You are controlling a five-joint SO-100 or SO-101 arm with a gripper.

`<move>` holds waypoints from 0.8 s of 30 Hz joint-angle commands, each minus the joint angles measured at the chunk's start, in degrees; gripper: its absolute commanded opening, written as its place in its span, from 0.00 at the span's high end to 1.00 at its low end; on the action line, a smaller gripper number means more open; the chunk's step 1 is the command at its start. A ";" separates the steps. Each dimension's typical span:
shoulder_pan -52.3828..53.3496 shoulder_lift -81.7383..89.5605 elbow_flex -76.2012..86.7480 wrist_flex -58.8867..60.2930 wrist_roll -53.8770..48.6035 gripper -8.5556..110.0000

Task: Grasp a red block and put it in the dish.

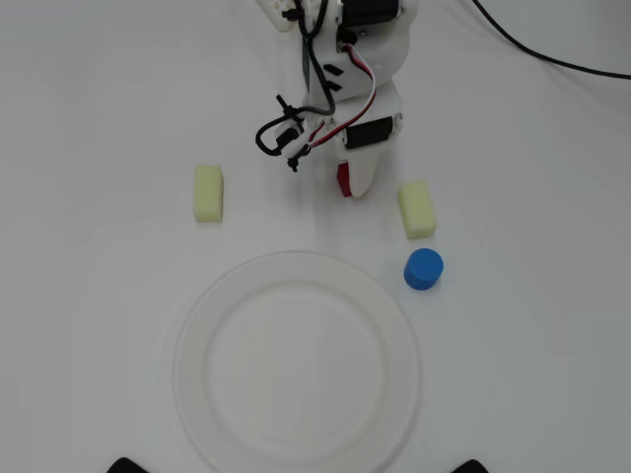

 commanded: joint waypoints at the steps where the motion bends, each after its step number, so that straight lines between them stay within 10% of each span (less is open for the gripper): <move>1: -0.53 0.18 -2.90 -0.44 0.53 0.87; 15: 2.81 15.29 1.41 -0.70 -3.60 0.93; 24: 7.29 34.54 15.29 -21.53 -16.52 0.93</move>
